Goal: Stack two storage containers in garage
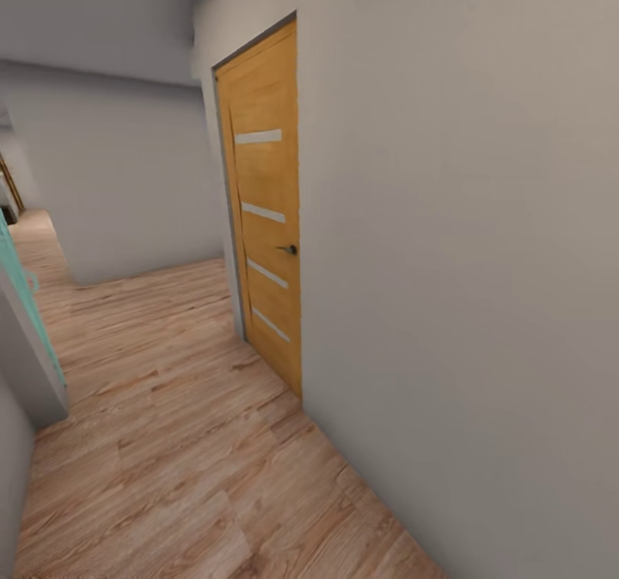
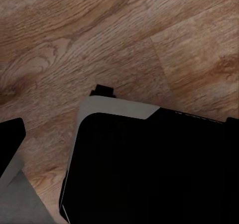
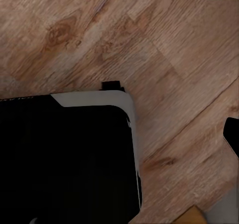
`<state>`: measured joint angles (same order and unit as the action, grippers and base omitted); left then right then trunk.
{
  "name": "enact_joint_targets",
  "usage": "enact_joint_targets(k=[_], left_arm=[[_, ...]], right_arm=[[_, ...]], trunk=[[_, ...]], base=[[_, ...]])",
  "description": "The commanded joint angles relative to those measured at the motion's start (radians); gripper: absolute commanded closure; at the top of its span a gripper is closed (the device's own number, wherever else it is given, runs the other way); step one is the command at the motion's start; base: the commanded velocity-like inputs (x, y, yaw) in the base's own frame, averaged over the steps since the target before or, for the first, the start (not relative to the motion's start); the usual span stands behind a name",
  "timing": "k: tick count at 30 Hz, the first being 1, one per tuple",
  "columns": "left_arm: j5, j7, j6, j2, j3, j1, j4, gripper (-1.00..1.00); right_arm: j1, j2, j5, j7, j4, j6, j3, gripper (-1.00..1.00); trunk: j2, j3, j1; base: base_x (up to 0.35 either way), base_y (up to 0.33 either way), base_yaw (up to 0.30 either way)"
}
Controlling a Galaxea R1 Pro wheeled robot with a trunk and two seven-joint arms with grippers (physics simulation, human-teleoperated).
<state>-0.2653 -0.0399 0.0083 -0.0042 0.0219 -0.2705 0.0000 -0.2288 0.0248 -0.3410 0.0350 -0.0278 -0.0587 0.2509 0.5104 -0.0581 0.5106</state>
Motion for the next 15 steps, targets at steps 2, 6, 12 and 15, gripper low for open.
enact_joint_targets(k=[2, 6, 12, 15], left_arm=[[-0.006, -0.003, 0.001, 0.0, 0.003, -0.001, 0.0, -1.0], [-0.006, -0.003, 0.001, 0.0, 0.003, -0.001, 0.0, -1.0], [-0.006, -0.003, 0.001, 0.0, 0.003, -0.001, 0.0, -1.0], [-0.006, -0.003, 0.001, 0.0, 0.003, -0.001, 0.0, -1.0]], right_arm=[[-0.001, 0.0, -0.008, 0.0, -0.003, -0.006, 0.008, -1.0], [-0.001, 0.0, -0.008, 0.0, -0.003, -0.006, 0.008, -1.0], [-0.001, 0.0, -0.009, 0.0, -0.003, -0.006, 0.009, -1.0], [-0.001, 0.0, -0.009, 0.0, -0.003, -0.006, 0.009, -1.0]], trunk=[[0.002, -0.002, 0.001], [0.002, -0.002, 0.001], [0.002, -0.002, 0.001], [0.002, -0.002, 0.001]], base=[[0.192, 0.0, 0.267], [0.185, 0.0, 0.267], [0.182, 0.0, 0.267], [0.182, 0.0, 0.268]])
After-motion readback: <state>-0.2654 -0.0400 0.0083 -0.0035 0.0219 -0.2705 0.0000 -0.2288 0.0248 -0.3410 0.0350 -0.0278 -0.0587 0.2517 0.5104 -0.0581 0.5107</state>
